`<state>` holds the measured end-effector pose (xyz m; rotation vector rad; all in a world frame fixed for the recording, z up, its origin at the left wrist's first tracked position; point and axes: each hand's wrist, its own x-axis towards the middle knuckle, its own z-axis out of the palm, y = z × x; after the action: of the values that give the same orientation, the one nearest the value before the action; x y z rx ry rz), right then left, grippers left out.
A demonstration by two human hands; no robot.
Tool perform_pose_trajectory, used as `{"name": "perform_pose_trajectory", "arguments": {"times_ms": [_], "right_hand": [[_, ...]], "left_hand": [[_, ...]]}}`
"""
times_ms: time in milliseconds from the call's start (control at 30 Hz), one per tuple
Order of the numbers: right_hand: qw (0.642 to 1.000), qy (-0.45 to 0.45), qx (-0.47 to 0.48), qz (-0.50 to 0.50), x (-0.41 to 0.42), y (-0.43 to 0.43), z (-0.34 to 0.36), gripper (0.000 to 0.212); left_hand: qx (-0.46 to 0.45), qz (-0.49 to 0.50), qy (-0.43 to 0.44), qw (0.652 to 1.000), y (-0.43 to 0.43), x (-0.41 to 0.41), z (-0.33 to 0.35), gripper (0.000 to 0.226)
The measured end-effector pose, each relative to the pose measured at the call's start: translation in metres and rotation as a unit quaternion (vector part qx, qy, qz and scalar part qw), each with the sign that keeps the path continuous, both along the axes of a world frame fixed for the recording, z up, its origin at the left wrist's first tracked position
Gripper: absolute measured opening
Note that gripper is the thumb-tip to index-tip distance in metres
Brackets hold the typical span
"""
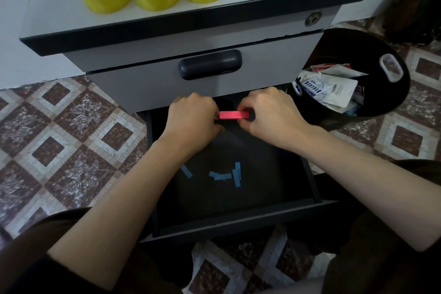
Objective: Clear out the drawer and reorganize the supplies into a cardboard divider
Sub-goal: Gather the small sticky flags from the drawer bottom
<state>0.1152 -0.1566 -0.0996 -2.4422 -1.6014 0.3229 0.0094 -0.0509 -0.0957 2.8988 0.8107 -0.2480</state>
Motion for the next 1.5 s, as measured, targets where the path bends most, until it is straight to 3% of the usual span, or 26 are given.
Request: {"name": "perform_pose_trajectory", "arguments": {"times_ms": [267,467,700,1133,1500], "right_hand": [[1.000,-0.002,0.012,-0.001,0.001,0.000,-0.003,0.019],[1.000,0.001,0.023,-0.002,0.005,0.001,-0.005,0.019],[1.000,0.004,0.028,0.008,0.004,0.001,-0.006,0.020],[0.998,-0.035,0.005,0.061,-0.018,0.006,0.019,0.016],[0.995,-0.024,0.003,0.100,-0.036,-0.031,0.063,0.021]], "left_hand": [[0.001,-0.022,-0.012,1.000,0.001,-0.001,0.001,0.035],[-0.039,-0.032,-0.037,0.998,0.006,-0.003,0.007,0.053],[-0.039,-0.076,-0.070,0.994,0.002,0.000,0.000,0.030],[-0.041,-0.036,-0.074,0.996,-0.001,-0.021,0.016,0.027],[-0.023,-0.052,-0.063,0.996,-0.032,-0.043,0.074,0.024]]}}
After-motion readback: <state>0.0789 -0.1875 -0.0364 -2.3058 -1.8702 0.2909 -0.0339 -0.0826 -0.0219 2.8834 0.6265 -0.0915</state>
